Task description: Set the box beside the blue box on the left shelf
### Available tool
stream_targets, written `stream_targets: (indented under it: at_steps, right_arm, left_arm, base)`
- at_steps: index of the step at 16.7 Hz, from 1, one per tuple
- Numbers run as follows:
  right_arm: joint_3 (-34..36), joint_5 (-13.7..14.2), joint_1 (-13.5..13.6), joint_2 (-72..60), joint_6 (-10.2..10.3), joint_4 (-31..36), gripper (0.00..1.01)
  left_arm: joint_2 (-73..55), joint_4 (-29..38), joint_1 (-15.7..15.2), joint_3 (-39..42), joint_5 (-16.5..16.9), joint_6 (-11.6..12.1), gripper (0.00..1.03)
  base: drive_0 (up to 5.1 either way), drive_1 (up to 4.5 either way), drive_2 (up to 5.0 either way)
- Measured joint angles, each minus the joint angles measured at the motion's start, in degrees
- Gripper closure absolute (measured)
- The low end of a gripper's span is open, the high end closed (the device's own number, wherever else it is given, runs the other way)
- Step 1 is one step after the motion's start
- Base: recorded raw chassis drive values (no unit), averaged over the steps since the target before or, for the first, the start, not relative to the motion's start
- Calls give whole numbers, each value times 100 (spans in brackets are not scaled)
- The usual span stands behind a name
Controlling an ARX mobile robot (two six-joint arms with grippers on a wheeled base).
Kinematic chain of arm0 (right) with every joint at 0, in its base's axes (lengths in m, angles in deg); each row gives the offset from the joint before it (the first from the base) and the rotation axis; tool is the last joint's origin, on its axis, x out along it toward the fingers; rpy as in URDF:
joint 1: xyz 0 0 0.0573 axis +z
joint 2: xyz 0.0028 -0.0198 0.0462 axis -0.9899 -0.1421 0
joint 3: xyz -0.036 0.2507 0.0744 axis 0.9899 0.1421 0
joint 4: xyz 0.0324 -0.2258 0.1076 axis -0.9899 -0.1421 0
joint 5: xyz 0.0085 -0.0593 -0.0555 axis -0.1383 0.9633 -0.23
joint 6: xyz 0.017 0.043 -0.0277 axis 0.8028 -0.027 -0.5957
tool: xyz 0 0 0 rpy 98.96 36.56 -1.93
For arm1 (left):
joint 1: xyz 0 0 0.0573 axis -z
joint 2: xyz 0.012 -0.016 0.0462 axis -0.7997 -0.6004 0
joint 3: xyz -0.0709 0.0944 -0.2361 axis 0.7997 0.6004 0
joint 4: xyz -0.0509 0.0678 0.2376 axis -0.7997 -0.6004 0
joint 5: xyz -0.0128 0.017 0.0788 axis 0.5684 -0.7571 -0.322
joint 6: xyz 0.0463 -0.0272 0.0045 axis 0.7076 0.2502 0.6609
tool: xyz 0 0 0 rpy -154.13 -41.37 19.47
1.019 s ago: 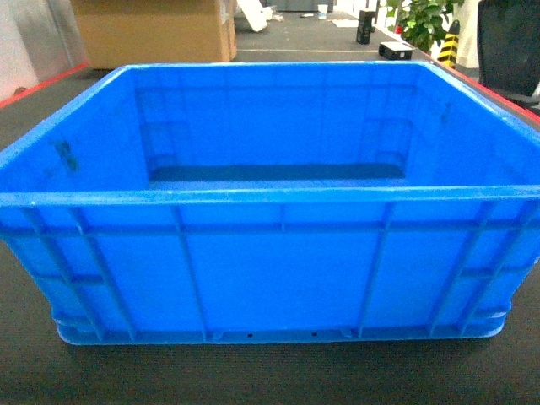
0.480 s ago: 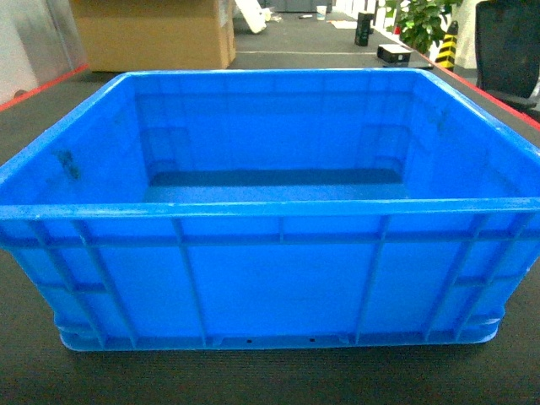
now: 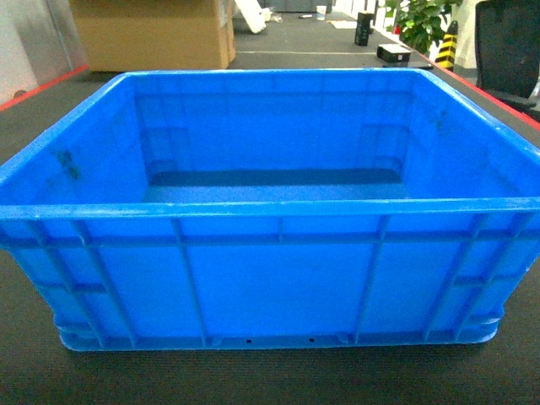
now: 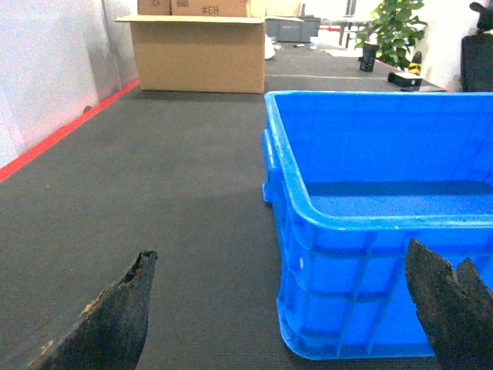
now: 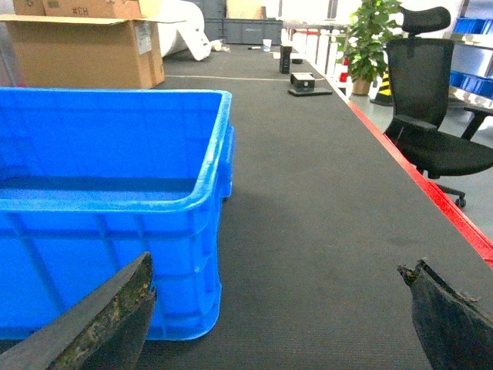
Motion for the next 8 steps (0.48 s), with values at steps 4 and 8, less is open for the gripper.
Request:
stream_targets:
  at_steps: [4, 8]
  right_arm:
    - [0, 0, 0, 0, 0, 0, 3]
    - [0, 0, 0, 0, 0, 0, 3]
  left_arm:
    - [0, 0, 0, 0, 0, 0, 5]
    - [0, 0, 0, 0, 0, 2, 5]
  base:
    - [0, 0, 0]
    - [0, 0, 0]
